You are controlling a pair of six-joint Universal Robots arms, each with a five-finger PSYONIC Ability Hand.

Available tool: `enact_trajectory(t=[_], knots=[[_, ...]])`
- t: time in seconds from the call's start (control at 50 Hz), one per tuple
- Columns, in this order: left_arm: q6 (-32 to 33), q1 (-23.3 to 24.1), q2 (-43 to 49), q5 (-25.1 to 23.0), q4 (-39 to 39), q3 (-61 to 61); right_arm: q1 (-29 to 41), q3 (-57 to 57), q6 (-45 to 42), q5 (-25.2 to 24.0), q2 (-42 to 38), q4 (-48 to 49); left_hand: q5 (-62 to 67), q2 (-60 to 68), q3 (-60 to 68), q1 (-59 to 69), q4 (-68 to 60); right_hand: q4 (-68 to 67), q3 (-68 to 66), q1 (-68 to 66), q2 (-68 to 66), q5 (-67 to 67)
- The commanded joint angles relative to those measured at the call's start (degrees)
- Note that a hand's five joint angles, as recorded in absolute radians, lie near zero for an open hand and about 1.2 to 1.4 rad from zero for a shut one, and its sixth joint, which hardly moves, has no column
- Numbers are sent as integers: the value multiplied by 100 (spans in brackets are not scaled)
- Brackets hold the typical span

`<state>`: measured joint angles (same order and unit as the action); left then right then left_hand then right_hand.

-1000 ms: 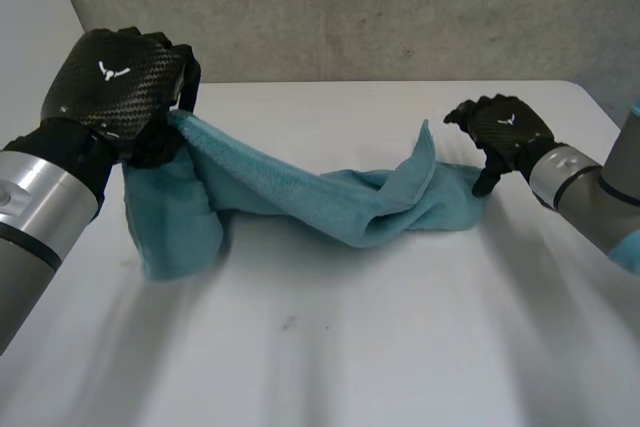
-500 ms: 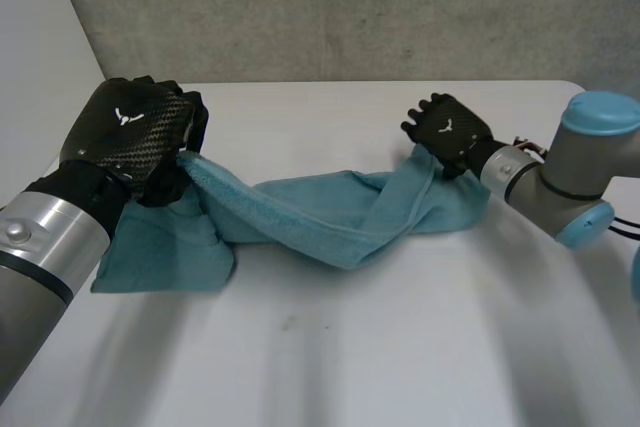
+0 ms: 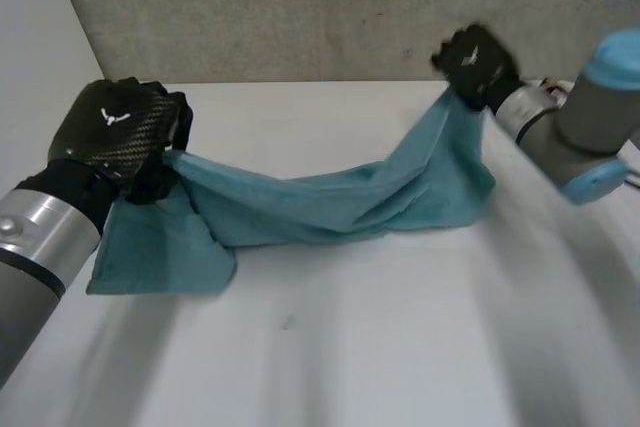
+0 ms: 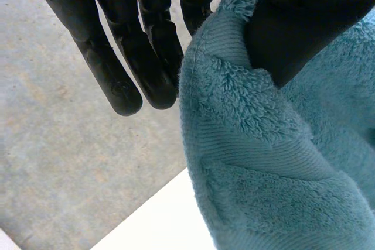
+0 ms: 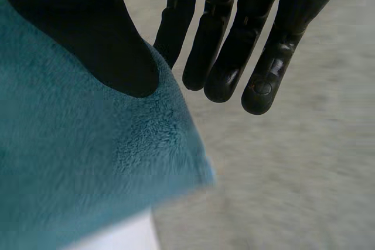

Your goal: Fold the laundry

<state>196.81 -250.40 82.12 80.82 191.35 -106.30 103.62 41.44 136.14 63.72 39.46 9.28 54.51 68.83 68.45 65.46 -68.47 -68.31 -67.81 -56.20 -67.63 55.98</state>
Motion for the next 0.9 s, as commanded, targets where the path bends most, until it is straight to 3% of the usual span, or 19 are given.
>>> enact_trajectory(t=[0.02,0.04,0.1,0.16,0.26,0.3,0.4,0.48,0.58,0.74,0.8,0.82,0.84,0.9], knots=[[-2,-167,-12,4,25,171,-411,1003,1176,246,1561,-40,1549,1117,1155,1454,-1153,-1169,-1219,-2380,-1237,1402],[-2,-194,-20,-5,25,180,-412,1006,1178,246,1565,-40,1549,1117,1155,1454,-1153,-1169,-1219,-2380,-1237,1402],[-2,-264,-12,-5,25,189,-790,1805,1310,413,2556,-312,1549,1117,1155,1454,-1153,-1169,-1219,-2380,-1237,1402],[-20,-308,-3,-13,25,163,-992,2332,1284,492,3302,-1117,1549,1117,1155,1454,-1153,-1169,-1219,-2380,-1237,1402],[-46,-405,94,-13,-2,75,-1177,2667,1266,475,3709,-2061,1549,1117,1155,1454,-1153,-1169,-1219,-2380,-1237,1402],[-38,-440,164,-5,-2,31,-1247,3061,1065,449,3893,-2954,1549,1117,1155,1454,-1153,-1169,-1219,-2380,-1237,1402],[6,-528,812,-22,-80,-40,-1212,3923,20,484,3894,-3906,1549,1117,1155,1454,-1153,-1169,-1219,-2380,-1237,1402],[15,-572,1488,-22,-186,56,-1204,4372,-614,501,3771,-3890,1549,1117,1155,1454,-1153,-1169,-1219,-2380,-1237,1402],[103,-668,2343,-22,-344,486,-1186,4311,-764,668,3120,-3846,1549,1117,1155,1454,-1153,-1169,-1219,-2380,-1237,1402],[849,-668,3292,30,-380,2023,-378,1853,-536,1607,1742,-3425,1549,1117,1155,1454,-1153,-1169,-1219,-2380,-1237,1402],[1026,-642,3504,30,-327,3438,-228,334,-167,2003,1372,-2916,1549,1117,1155,1454,-1153,-1169,-1219,-2380,-1237,1402],[1017,-633,3521,22,-275,3745,-228,330,-166,2004,1371,-2914,1549,1117,1155,1454,-1153,-1169,-1219,-2380,-1237,1402],[1008,-633,3530,30,-178,4044,-193,-889,147,2161,1180,-2331,1549,1117,1155,1454,-1153,-1169,-1219,-2380,-1237,1402],[938,-633,3495,30,663,4986,-202,-1853,490,2232,1099,-1574,1549,1117,1155,1454,-1153,-1169,-1219,-2380,-1237,1402]])
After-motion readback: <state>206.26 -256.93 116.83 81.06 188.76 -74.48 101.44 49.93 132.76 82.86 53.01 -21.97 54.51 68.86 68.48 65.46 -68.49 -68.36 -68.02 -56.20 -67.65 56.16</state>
